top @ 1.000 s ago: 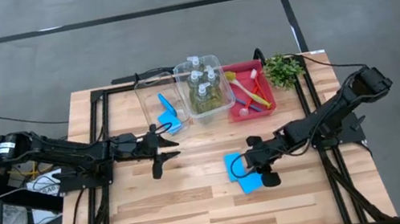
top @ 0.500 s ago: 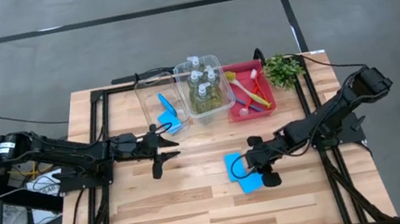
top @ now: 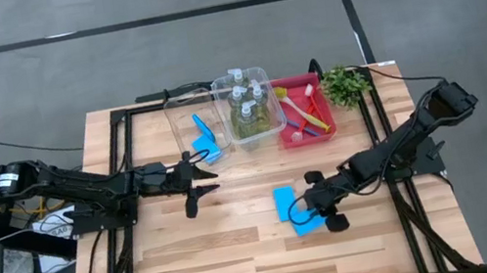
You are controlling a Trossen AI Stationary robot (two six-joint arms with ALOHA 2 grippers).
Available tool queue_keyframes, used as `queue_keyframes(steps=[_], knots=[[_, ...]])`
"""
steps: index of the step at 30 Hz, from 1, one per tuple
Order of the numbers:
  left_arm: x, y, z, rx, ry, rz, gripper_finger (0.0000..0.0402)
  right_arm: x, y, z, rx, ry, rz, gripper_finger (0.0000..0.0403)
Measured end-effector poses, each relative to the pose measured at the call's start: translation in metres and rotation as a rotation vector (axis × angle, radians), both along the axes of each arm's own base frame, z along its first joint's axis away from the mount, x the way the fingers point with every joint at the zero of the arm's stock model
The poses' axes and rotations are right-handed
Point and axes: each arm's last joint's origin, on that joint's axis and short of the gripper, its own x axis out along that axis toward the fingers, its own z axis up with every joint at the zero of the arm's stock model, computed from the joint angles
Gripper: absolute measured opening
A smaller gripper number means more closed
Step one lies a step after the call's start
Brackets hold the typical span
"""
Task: Pick & Place Kitchen Sink Supplies
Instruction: Put the blue sponge into the left transparent bin
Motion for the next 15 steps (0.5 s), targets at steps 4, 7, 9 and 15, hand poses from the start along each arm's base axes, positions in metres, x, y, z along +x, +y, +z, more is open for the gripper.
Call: queue_keyframes(steps=[4,7,9,15], knots=[[0.000,0.000,0.000,0.000,0.000,0.000,0.0143,-0.005,-0.004,-0.010,-0.009,0.015,-0.007,0.0082],[0.000,0.000,0.000,0.000,0.000,0.000,0.0143,-0.007,-0.007,-0.016,-0.008,0.012,-0.015,0.0081],[0.000,0.000,0.000,0.000,0.000,0.000,0.0143,-0.009,-0.008,-0.019,-0.008,0.013,-0.018,0.0081],[0.000,0.000,0.000,0.022,0.000,-0.005,0.0143,-0.010,-0.009,-0.021,-0.010,0.018,-0.019,0.0081]])
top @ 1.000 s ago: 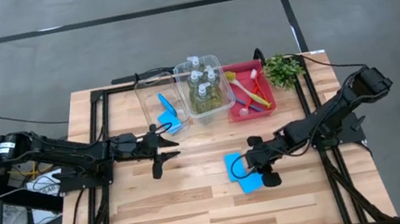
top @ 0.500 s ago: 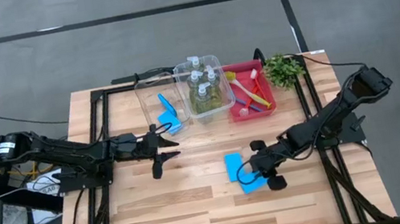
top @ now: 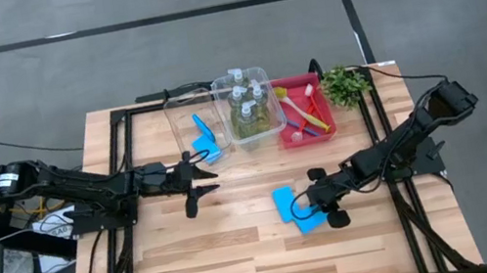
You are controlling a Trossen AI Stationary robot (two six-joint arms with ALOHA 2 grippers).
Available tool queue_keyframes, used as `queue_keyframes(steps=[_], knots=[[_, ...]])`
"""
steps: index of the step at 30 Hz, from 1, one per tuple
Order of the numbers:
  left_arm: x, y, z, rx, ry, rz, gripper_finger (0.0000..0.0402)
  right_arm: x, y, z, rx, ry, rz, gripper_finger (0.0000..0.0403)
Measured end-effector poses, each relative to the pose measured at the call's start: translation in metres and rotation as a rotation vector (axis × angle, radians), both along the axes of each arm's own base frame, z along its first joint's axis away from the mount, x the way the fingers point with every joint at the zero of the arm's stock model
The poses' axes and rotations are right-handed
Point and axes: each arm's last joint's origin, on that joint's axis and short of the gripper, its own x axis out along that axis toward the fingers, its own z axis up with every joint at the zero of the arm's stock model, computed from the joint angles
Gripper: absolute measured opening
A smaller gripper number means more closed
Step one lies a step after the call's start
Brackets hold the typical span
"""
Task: Pick & Place Kitchen Sink Supplies
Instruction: Put the blue sponge into the left transparent bin
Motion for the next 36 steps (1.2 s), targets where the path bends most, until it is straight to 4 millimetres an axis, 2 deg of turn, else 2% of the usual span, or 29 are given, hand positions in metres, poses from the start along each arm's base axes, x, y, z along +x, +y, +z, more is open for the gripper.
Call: queue_keyframes(steps=[7,11,13,17,23,29,36], knots=[[0.000,0.000,0.000,0.000,0.000,0.000,0.0143,0.000,0.000,0.000,0.000,-0.001,0.000,0.0072],[0.000,0.000,0.000,0.000,0.000,0.000,0.0143,0.000,0.000,0.000,0.009,0.000,0.011,0.0021],[0.000,0.000,0.000,0.000,0.000,0.000,0.0143,0.000,0.001,0.001,0.020,-0.001,0.028,0.0007],[0.000,0.000,0.000,0.001,0.000,0.000,0.0143,0.010,0.007,0.018,0.065,-0.062,0.075,0.0012],[0.000,0.000,0.000,0.001,0.000,0.000,0.0143,0.021,0.017,0.042,0.029,-0.137,0.158,0.0004],[0.000,0.000,0.000,0.000,0.000,0.000,0.0143,0.023,0.015,0.045,0.018,-0.114,0.113,0.0007],[0.000,0.000,0.000,0.000,0.000,0.000,0.0143,0.025,0.004,0.043,0.088,-0.060,-0.017,0.0049]])
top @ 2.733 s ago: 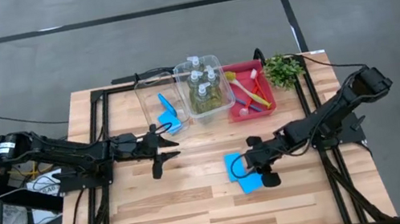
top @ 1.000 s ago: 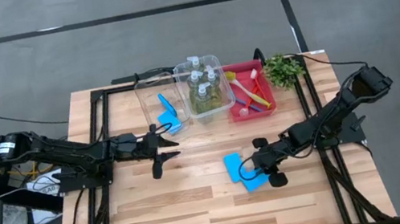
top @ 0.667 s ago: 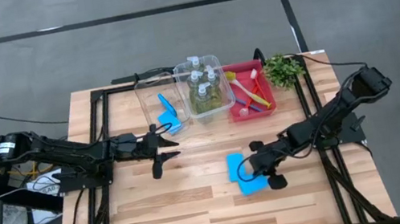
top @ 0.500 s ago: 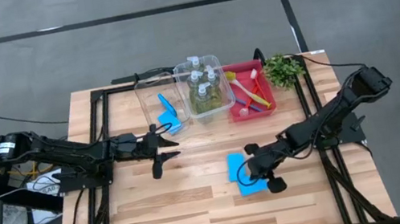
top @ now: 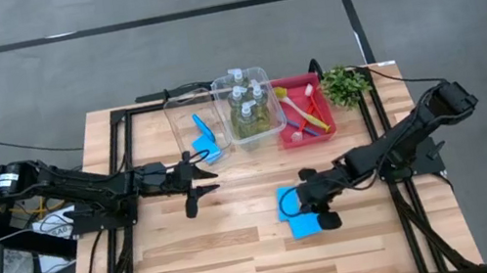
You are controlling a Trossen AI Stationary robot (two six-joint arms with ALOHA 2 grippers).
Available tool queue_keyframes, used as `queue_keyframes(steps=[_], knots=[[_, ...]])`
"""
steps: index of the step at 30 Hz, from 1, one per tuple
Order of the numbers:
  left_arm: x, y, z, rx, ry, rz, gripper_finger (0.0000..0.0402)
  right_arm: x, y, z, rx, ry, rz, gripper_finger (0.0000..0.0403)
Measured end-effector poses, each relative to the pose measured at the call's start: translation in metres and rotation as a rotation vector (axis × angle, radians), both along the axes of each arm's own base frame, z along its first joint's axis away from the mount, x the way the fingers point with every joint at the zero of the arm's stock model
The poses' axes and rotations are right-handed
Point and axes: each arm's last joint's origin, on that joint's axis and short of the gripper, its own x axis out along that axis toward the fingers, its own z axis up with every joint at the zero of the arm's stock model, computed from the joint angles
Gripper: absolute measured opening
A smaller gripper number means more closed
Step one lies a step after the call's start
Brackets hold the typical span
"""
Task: Pick & Place Kitchen Sink Supplies
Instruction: Put the blue sponge into the left transparent bin
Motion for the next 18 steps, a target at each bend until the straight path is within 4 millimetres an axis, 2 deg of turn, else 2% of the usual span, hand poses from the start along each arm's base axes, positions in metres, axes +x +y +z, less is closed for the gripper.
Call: queue_keyframes(steps=[9,18], knots=[[0.000,0.000,0.000,0.000,0.000,0.000,0.0143,-0.007,0.002,-0.005,-0.011,0.081,0.003,0.0113],[0.000,0.000,0.000,0.000,0.000,0.000,0.0143,-0.012,0.003,-0.015,-0.017,0.092,0.012,0.0129]])
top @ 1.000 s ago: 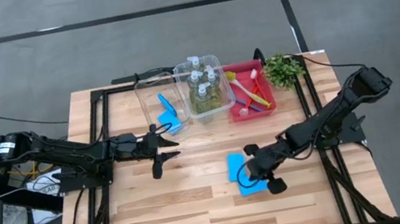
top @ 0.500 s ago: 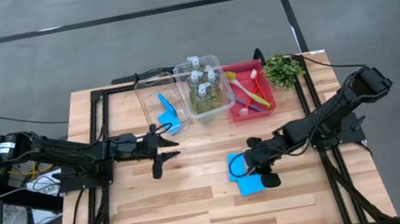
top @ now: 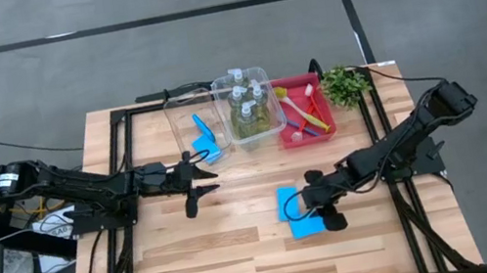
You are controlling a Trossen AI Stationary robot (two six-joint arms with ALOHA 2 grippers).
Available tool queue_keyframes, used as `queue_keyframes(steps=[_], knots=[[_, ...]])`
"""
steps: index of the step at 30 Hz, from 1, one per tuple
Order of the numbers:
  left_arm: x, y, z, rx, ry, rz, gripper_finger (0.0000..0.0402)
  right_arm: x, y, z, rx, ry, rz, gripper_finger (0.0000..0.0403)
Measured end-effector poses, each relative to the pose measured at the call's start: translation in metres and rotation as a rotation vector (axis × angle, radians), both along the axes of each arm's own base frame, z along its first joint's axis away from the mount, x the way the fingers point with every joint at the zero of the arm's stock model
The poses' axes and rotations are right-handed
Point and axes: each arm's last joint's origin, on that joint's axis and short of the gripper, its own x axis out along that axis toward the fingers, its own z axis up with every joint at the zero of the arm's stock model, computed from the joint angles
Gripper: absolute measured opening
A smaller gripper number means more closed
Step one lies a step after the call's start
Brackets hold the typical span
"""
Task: Pick & Place Kitchen Sink Supplies
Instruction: Put the blue sponge into the left transparent bin
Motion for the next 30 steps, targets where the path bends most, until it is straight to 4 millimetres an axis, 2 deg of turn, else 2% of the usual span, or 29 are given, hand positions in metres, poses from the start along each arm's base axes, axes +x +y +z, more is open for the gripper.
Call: queue_keyframes(steps=[5,11,17,21,26,30], knots=[[0.000,0.000,0.000,0.000,-0.001,0.000,0.0143,-0.003,-0.001,-0.011,0.016,-0.042,0.000,0.0120],[0.000,0.000,0.000,0.000,0.000,0.000,0.0143,-0.009,-0.003,-0.030,0.054,0.014,-0.061,0.0113],[0.000,0.000,-0.001,0.000,0.002,0.000,0.0143,-0.002,0.000,-0.059,0.036,0.117,-0.080,0.0103],[0.001,0.000,-0.002,0.001,0.011,0.000,0.0143,0.003,0.000,-0.075,-0.014,0.134,-0.040,0.0075],[0.002,0.000,-0.004,0.002,0.020,0.000,0.0143,0.008,-0.004,-0.076,-0.008,0.121,0.003,0.0011],[0.002,0.000,-0.005,0.002,0.025,0.000,0.0143,0.010,-0.003,-0.061,-0.015,0.056,0.048,0.0013]])
